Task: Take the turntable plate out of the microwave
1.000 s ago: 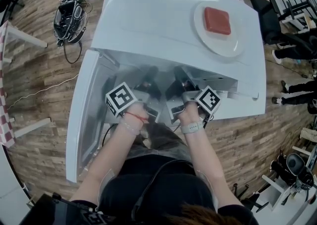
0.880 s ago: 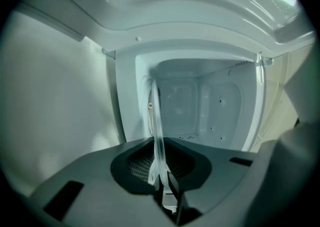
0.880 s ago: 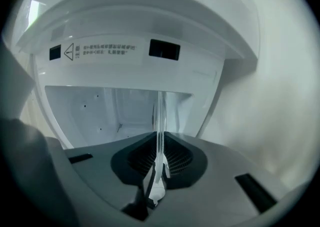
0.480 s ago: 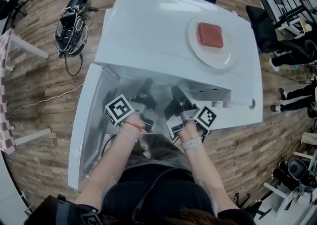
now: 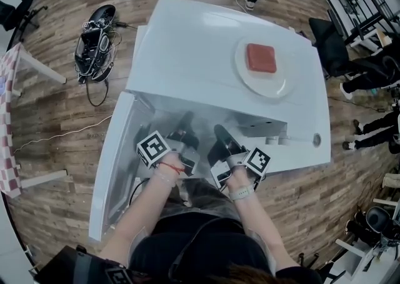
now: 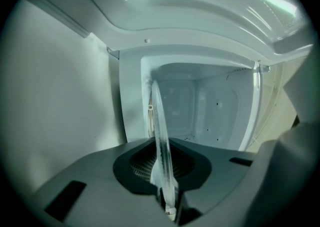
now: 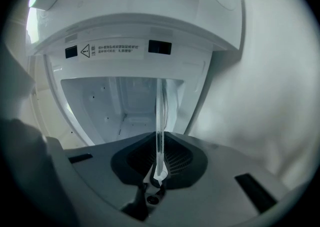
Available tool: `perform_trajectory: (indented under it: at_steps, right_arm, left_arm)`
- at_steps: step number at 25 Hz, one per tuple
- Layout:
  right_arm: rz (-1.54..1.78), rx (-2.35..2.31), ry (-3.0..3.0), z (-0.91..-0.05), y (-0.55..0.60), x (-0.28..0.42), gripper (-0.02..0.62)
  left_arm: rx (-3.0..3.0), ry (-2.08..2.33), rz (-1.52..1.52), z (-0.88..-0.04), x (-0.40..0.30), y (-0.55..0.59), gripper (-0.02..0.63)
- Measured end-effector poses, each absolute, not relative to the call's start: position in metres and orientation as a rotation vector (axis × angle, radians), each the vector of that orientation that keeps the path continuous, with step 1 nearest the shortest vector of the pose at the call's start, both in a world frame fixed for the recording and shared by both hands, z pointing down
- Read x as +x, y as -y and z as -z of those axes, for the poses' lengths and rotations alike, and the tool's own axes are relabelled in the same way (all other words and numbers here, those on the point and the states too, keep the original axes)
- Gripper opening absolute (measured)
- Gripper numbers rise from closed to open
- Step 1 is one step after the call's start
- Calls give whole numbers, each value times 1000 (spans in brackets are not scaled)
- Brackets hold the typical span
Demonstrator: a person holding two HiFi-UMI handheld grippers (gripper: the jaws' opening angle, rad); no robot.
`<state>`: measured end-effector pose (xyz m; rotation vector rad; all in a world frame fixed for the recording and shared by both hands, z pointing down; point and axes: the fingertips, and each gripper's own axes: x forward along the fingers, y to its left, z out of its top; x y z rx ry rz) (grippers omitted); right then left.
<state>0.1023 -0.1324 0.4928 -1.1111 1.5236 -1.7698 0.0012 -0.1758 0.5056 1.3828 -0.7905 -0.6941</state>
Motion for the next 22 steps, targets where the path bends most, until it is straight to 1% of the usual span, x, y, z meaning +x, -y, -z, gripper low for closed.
perform_trajectory:
  at_steps: [22]
  right_arm:
    - [1873, -1022, -1604, -504, 92, 77, 49]
  left_arm:
    - [1304, 746, 756, -520, -8, 164, 32]
